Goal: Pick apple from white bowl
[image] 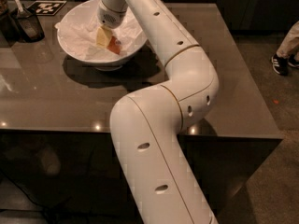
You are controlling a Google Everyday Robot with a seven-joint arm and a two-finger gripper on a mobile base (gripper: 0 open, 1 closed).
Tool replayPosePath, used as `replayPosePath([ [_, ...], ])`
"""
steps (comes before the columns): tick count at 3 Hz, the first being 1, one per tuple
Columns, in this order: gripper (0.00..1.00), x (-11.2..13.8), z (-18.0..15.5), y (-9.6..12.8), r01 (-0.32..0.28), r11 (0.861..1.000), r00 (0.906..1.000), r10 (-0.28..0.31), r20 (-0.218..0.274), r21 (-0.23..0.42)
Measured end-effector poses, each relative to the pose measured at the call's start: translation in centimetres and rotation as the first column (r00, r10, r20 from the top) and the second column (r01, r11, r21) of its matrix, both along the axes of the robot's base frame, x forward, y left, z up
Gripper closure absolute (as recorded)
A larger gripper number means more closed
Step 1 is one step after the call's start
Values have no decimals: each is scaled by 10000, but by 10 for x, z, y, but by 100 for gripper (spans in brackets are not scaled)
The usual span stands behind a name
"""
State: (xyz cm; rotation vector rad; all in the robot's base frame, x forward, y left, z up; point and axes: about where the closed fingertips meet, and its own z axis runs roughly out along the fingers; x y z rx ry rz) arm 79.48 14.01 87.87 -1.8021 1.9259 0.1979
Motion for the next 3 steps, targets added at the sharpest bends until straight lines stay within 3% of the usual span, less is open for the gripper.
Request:
replayPosePath([
  [3,0,2,-27,-9,-125,9999,9995,126,-279,16],
])
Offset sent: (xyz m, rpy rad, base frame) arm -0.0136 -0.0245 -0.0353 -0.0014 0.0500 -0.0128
